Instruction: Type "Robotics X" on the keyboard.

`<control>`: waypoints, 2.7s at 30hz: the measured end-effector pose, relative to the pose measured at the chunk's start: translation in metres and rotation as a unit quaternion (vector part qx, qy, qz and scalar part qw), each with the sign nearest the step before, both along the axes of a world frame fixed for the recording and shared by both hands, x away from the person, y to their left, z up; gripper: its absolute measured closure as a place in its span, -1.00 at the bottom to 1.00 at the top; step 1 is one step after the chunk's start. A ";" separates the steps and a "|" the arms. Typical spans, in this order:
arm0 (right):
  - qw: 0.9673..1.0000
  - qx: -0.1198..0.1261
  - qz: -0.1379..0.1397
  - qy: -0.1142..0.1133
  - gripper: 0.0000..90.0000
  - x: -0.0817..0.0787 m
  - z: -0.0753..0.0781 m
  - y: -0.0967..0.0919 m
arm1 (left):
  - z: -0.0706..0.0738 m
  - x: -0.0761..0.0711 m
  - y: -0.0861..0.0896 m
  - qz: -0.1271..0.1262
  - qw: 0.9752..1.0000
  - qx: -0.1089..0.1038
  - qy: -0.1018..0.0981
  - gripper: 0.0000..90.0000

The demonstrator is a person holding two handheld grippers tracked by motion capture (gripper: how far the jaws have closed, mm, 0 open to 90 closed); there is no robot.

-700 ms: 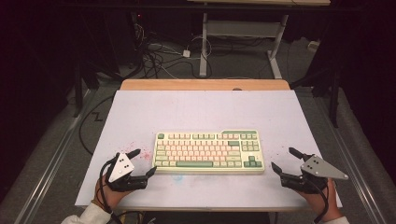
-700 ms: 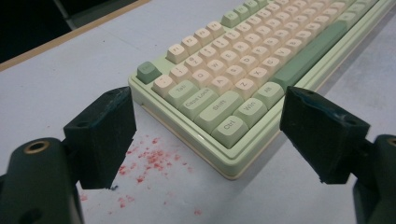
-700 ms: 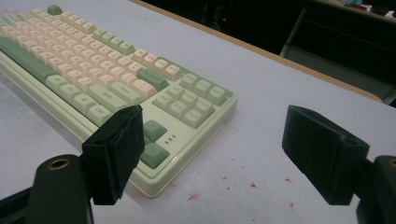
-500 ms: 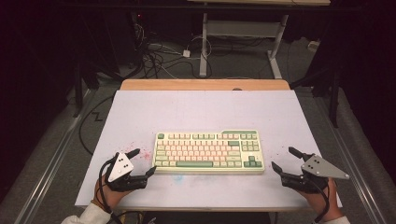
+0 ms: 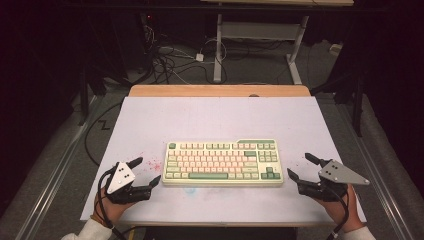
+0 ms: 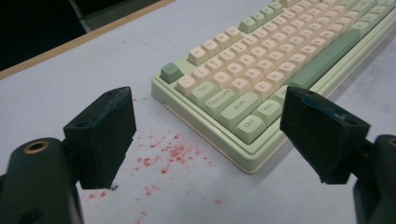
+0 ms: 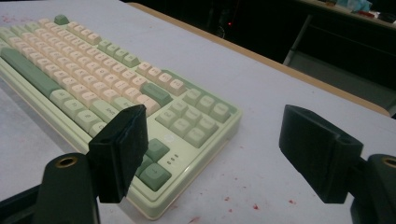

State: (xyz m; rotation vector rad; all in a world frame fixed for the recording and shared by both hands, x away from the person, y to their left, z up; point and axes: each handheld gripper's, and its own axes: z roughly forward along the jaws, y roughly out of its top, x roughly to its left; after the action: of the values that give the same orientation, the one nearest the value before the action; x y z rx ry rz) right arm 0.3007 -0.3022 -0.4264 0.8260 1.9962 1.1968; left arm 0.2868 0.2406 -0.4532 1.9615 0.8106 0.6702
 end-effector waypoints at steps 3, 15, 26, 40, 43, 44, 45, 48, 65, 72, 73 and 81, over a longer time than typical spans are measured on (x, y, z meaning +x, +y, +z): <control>1.000 -0.003 0.005 0.004 -0.44 0.003 0.000 0.004 | 0.002 0.001 0.000 0.003 1.000 0.002 0.000 -0.61; 1.000 -0.015 0.010 0.013 -0.24 0.012 0.002 0.012 | 0.019 0.012 -0.008 -0.015 1.000 0.015 -0.004 -0.61; 1.000 -0.016 0.013 0.010 -0.17 0.023 0.009 0.022 | 0.024 0.026 -0.022 -0.026 1.000 0.016 0.001 -0.61; 0.999 -0.028 0.036 0.013 -0.09 0.032 0.009 0.046 | 0.023 0.033 -0.044 -0.048 0.999 0.026 -0.003 -0.61; 0.998 -0.031 0.043 0.016 0.09 0.033 0.010 0.050 | 0.019 0.032 -0.046 -0.050 0.998 0.028 0.001 -0.61; 0.998 -0.036 0.052 0.017 0.20 0.034 0.009 0.053 | 0.018 0.032 -0.045 -0.050 0.998 0.029 0.004 -0.61; 0.997 -0.038 0.056 0.022 0.29 0.034 0.008 0.055 | 0.017 0.032 -0.045 -0.049 0.998 0.028 0.004 -0.62; 0.996 -0.046 0.066 0.028 0.48 0.035 0.006 0.059 | 0.016 0.031 -0.044 -0.049 0.998 0.030 0.006 -0.62; 0.985 -0.104 0.108 0.086 1.00 0.044 -0.016 0.091 | 0.006 0.025 -0.043 -0.042 0.997 0.045 0.034 -0.56; 0.981 -0.116 0.113 0.105 1.00 0.049 -0.024 0.097 | 0.010 0.031 -0.044 -0.040 0.998 0.038 0.033 -0.55; 0.981 -0.117 0.113 0.107 1.00 0.049 -0.024 0.097 | 0.010 0.031 -0.044 -0.040 0.998 0.038 0.033 -0.55; 0.979 -0.125 0.114 0.111 1.00 0.051 -0.029 0.102 | 0.014 0.040 -0.052 -0.055 0.997 0.046 0.038 -0.31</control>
State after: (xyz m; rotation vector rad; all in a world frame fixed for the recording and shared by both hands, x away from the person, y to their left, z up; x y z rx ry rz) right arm 0.3516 -0.1999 -0.4551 0.6403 2.4191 0.9799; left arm 0.3264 0.1883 -0.4390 2.1098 0.7226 0.5800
